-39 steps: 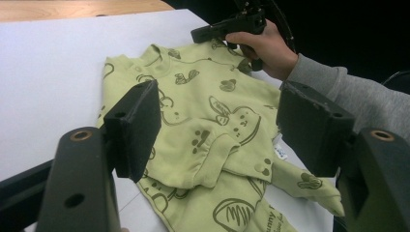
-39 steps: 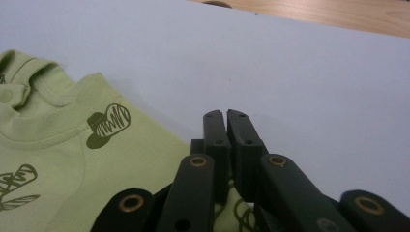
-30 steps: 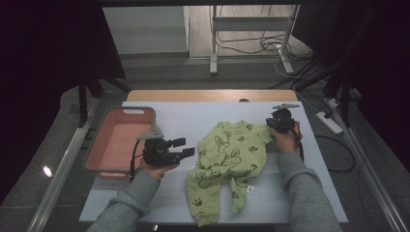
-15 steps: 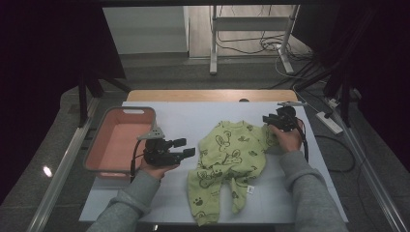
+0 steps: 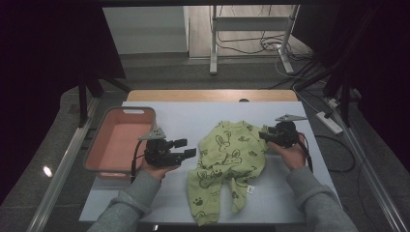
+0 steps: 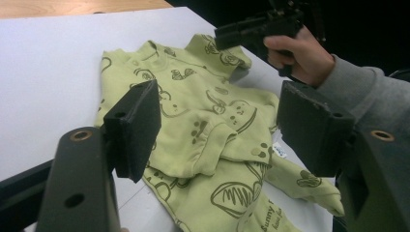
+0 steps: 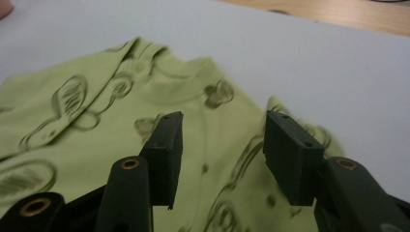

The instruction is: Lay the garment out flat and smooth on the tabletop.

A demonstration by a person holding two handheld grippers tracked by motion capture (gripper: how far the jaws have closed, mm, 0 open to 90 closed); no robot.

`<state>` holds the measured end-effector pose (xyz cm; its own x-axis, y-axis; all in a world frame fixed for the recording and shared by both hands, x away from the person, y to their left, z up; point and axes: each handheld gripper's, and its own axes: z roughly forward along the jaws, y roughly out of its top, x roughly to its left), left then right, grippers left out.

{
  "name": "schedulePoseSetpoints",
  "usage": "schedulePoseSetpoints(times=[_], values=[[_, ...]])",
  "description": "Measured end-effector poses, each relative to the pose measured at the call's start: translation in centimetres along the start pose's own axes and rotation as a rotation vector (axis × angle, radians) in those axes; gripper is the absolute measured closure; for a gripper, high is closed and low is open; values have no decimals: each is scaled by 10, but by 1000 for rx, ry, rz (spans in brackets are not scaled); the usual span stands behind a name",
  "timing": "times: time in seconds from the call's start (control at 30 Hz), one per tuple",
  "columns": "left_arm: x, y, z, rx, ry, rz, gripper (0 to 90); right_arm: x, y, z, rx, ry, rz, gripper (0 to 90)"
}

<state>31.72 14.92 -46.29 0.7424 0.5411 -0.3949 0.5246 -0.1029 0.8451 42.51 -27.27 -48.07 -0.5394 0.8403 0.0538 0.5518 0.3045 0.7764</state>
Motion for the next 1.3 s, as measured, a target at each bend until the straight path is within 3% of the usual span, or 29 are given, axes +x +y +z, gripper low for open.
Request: schedulePoseSetpoints(times=[0.17,0.33,0.47,0.63,0.7,0.73,0.83,1.03,1.13,1.3], values=[[-1,0,1,0,-2,1,321,16,-22,-6,56,14,-28,490],[-2,0,1,1,-3,4,321,24,-38,-2,104,-11,-40,471],[-2,0,1,2,-3,6,321,23,-40,2,116,-63,-53,424],[-2,0,0,0,-1,6,320,25,-42,9,127,-51,-51,429],[-2,0,0,2,0,6,320,30,-41,12,141,-34,-77,451],[-2,0,1,4,0,6,320,34,-41,14,143,-54,-104,458],[-2,0,2,7,-1,8,320,35,-38,16,159,-68,-97,520],[-4,0,2,9,1,12,319,37,-34,17,165,-91,-128,815],[-4,0,2,6,1,12,319,38,-33,19,162,-94,-135,869],[-3,0,2,8,2,10,319,30,-28,20,130,-121,-130,882]])
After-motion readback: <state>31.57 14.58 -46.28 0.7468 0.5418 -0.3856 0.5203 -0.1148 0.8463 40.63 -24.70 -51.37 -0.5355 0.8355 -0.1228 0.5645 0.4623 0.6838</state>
